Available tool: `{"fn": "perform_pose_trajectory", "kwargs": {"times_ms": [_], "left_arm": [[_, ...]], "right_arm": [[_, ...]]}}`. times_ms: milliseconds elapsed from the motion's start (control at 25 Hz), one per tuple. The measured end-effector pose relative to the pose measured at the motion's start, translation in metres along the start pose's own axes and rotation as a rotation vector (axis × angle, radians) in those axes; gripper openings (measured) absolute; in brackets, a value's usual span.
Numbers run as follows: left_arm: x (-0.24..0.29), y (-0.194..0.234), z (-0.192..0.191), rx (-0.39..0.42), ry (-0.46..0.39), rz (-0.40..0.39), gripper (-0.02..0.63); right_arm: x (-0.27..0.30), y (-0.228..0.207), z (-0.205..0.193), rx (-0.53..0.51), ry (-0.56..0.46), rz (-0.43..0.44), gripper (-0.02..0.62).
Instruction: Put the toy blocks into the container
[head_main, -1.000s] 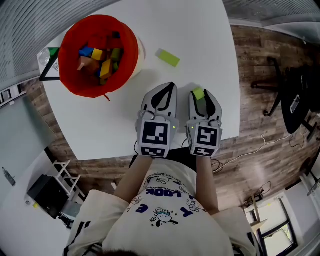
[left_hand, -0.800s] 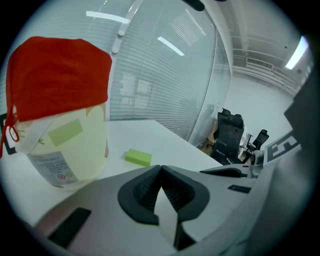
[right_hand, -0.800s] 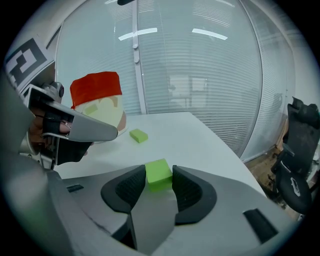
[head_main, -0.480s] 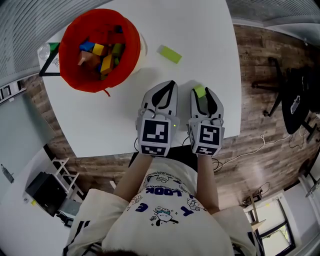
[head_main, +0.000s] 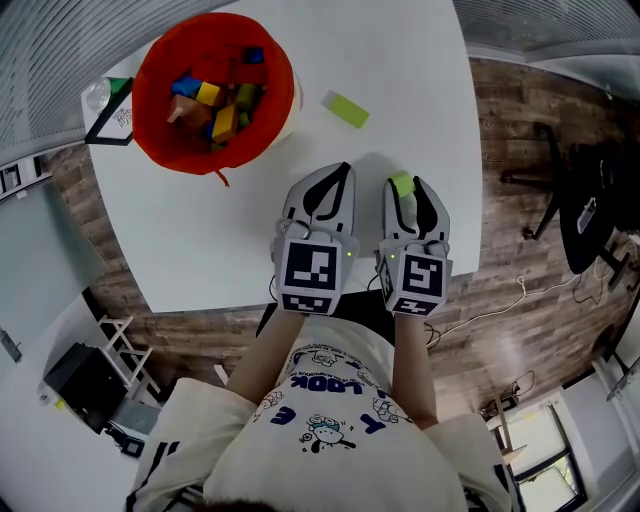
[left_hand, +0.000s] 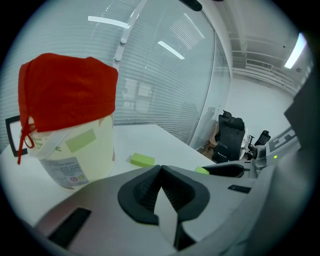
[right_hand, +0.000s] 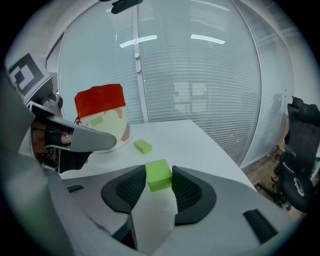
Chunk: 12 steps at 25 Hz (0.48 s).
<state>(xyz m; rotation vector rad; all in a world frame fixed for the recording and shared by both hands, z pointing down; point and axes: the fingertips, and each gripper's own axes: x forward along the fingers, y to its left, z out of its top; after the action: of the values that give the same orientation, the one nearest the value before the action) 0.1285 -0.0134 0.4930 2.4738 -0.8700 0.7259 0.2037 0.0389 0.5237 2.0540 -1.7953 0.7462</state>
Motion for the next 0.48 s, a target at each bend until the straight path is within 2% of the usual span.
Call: {"fn": "perform_pose_trajectory", "kwargs": {"times_ms": [480], "left_arm": [[-0.031,0.016,0.018,-0.009,-0.074,0.030,0.032]], "right_arm": [[-0.013,0.028,0.045,-0.029,-0.093,0.042,0.161]]}}
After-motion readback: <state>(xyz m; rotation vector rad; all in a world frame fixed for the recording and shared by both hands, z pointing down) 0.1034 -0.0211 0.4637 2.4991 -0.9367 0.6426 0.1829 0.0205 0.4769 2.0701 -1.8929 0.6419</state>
